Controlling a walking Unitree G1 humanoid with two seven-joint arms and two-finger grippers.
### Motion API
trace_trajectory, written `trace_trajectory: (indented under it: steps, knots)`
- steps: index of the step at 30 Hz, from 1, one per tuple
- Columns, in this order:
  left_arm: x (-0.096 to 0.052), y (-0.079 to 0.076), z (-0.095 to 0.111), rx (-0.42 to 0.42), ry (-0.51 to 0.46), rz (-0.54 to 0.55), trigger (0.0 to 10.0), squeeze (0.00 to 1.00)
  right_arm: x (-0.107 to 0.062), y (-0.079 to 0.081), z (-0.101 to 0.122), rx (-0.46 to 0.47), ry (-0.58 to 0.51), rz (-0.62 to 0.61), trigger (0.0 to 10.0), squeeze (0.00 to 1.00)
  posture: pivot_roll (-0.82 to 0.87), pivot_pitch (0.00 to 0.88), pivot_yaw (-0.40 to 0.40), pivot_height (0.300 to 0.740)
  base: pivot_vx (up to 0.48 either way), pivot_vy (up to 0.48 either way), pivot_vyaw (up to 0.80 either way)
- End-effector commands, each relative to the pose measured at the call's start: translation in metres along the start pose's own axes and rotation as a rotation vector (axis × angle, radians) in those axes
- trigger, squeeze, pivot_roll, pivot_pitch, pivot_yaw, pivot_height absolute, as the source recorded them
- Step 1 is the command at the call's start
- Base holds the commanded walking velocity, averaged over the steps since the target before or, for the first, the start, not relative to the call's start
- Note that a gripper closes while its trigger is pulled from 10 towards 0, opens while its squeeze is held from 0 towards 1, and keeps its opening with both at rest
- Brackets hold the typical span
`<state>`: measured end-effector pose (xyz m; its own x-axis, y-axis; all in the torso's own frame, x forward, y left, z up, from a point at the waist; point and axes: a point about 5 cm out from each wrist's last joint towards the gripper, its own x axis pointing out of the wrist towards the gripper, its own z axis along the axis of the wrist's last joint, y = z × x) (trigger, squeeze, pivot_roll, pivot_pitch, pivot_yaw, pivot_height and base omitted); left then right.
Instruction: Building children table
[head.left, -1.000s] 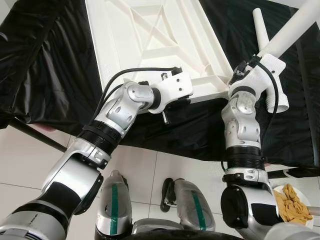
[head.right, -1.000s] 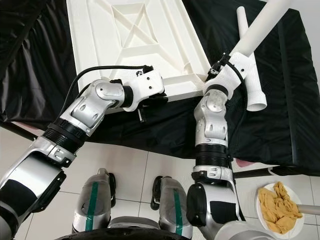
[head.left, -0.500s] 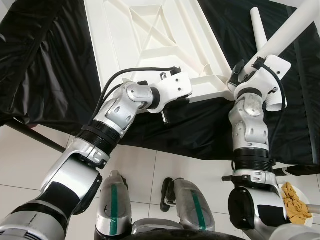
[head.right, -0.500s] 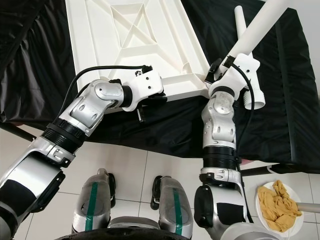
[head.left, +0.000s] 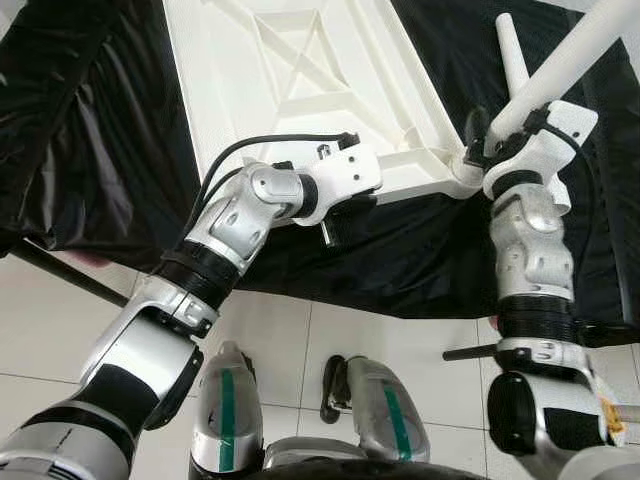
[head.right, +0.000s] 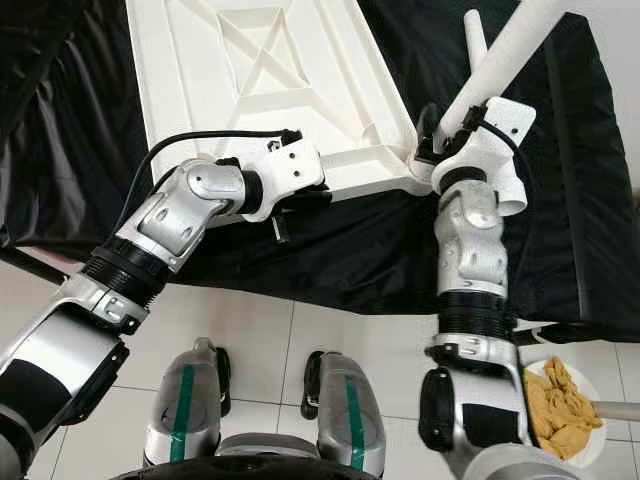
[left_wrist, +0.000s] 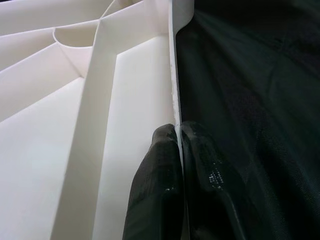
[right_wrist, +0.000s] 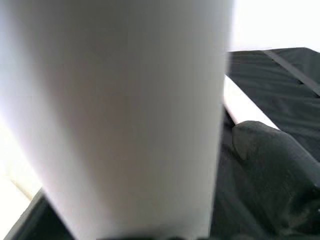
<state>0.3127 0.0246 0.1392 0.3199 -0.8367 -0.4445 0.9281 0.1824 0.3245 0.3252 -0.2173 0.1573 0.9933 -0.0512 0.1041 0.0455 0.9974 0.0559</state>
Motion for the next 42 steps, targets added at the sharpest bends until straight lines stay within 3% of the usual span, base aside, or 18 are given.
trace_trajectory:
  steps: [1,2,4,7,29,30,32,33,41,42]
  knots:
    - [0.001,-0.003,-0.007,-0.021,0.022,-0.004,10.0,0.0,-0.001,-0.012,-0.003,-0.05,0.03,0.192,10.0,0.0,0.07,0.03,-0.075,0.74,0.0,0.0,0.0]
    - [0.001,-0.003,-0.007,-0.021,0.022,-0.004,10.0,0.0,-0.001,-0.012,-0.003,-0.05,0.03,0.192,10.0,0.0,0.07,0.03,-0.075,0.74,0.0,0.0,0.0]
    - [0.002,-0.002,-0.006,-0.017,0.019,-0.004,10.0,0.0,-0.006,-0.015,-0.011,-0.088,0.093,0.39,10.0,0.0,0.07,0.029,-0.074,0.74,0.0,0.0,0.0]
    - [0.002,-0.001,-0.005,-0.015,0.017,-0.004,10.0,0.0,-0.008,-0.015,-0.016,-0.078,0.122,0.476,10.0,0.0,0.07,0.029,-0.074,0.74,0.0,0.0,0.0]
    - [0.0,0.002,-0.003,-0.005,0.018,-0.002,10.0,0.0,0.009,-0.029,-0.016,-0.063,0.115,0.51,10.0,0.0,0.08,0.02,-0.063,0.74,0.0,0.0,0.0]
    - [0.0,0.002,-0.003,-0.004,0.019,-0.003,10.0,0.0,0.01,-0.031,-0.018,-0.053,0.119,0.5,4.9,0.0,0.08,0.021,-0.06,0.74,0.0,0.0,0.0]
    - [0.0,0.002,-0.003,-0.004,0.019,-0.003,10.0,0.0,0.01,-0.031,-0.018,-0.053,0.119,0.5,4.9,0.0,0.08,0.021,-0.06,0.74,0.0,0.0,0.0]
    - [0.0,0.002,-0.003,-0.004,0.019,-0.004,10.0,0.0,0.01,-0.032,-0.02,-0.032,0.136,0.494,0.0,0.0,0.08,0.021,-0.06,0.74,0.0,0.0,0.0]
    - [0.001,0.001,-0.003,-0.005,0.016,-0.009,10.0,0.0,0.007,-0.035,-0.026,-0.021,0.149,0.508,0.0,0.0,0.07,0.025,-0.058,0.74,0.0,0.0,0.0]
    - [0.001,0.001,-0.003,-0.005,0.015,-0.01,10.0,0.0,0.007,-0.034,-0.027,-0.02,0.148,0.509,1.7,0.0,0.07,0.026,-0.058,0.74,0.0,0.0,0.0]
